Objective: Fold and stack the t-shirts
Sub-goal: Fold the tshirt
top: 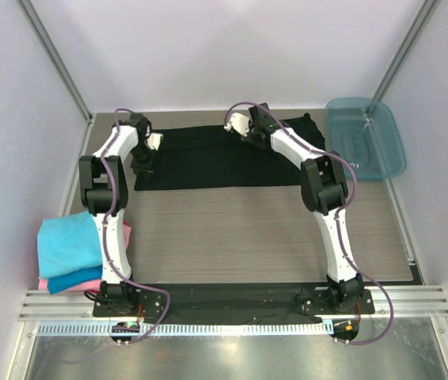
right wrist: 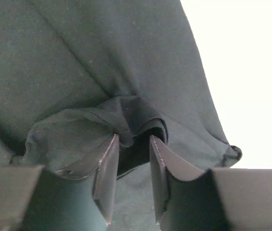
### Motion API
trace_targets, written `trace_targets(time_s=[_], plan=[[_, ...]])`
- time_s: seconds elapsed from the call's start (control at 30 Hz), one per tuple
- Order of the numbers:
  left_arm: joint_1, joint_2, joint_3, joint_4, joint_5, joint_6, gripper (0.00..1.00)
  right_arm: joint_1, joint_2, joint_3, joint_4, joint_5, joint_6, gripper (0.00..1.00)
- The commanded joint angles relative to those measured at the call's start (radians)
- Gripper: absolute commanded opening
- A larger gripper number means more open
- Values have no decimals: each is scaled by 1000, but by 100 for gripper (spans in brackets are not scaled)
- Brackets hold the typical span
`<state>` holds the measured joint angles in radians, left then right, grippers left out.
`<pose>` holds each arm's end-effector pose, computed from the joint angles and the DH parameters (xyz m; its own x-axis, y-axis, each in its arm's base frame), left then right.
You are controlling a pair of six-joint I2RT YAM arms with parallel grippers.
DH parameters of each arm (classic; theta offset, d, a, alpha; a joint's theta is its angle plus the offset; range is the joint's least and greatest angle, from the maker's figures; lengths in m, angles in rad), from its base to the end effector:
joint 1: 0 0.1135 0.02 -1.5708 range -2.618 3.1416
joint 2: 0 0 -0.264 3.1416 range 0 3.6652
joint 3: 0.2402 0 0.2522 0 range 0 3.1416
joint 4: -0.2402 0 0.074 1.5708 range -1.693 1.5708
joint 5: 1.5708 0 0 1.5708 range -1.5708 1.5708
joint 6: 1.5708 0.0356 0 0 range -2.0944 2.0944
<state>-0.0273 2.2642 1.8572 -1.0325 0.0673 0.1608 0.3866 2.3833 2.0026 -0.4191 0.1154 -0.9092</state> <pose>0.4515 -0.0147 0.1661 -0.9725 0.1864 -0.1399 0.1943 0.9799 -0.0449 0.4995 0.1989 0.1813 -0.1713 -0.9159 -0.3630 -0.7086 0.3705 -0.6006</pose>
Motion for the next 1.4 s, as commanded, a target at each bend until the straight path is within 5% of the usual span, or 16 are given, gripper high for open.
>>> trace_targets(time_s=[0.0,0.4,0.8,1.37], plan=[[-5,-14,7,-6,5,2,17,5,-102,9,100,69,30,39],[-6,-23,23,-11,46,-12,16,-49,-380,-392,155,-13,33,41],[-6,-20,2,-9,20,-3,16,-115,-251,-268,-55,-209,98,42],[-6,-12,-7,-1,2,-1,16,-126,-210,-260,-110,-220,115,43]])
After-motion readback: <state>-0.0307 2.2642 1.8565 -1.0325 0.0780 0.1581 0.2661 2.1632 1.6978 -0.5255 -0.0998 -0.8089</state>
